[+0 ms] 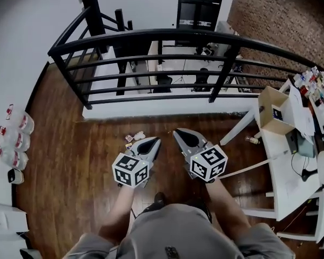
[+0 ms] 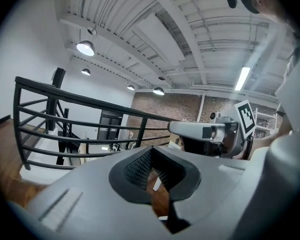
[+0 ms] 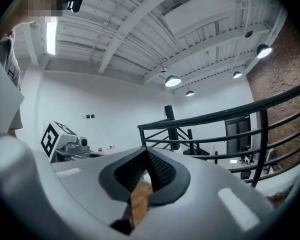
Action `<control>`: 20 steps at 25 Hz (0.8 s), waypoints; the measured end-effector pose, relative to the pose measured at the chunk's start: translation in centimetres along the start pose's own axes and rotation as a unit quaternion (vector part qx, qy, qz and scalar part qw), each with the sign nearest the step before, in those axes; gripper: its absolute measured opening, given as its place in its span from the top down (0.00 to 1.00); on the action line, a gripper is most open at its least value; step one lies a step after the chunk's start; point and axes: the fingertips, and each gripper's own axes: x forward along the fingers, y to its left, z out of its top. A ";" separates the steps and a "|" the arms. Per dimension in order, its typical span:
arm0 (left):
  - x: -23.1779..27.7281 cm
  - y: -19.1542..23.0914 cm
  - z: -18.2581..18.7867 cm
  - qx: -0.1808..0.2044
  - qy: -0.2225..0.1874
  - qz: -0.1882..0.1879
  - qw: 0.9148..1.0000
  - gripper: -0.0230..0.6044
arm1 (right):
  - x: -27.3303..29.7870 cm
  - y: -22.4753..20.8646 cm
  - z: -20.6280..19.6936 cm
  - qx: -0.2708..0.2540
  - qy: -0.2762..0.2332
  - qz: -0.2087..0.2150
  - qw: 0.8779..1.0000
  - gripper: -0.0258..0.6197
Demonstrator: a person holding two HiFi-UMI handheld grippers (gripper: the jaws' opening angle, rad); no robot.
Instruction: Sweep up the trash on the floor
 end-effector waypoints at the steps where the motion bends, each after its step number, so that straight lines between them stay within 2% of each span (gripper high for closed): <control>1: -0.7 0.8 0.4 -0.001 -0.004 0.006 1.000 0.96 | 0.9 0.7 0.2 -0.003 0.001 0.007 1.000 0.96; 10: -5.9 5.2 2.5 -0.016 -0.046 0.073 0.996 0.96 | 5.5 5.1 0.6 -0.034 0.015 0.072 0.997 0.96; 14: -6.7 5.7 2.6 -0.018 -0.048 0.085 0.995 0.96 | 6.4 6.0 -0.3 -0.037 0.032 0.085 0.995 0.96; 20: -7.4 6.4 2.5 -0.019 -0.050 0.096 0.994 0.96 | 7.3 6.7 -0.3 -0.038 0.031 0.095 0.994 0.96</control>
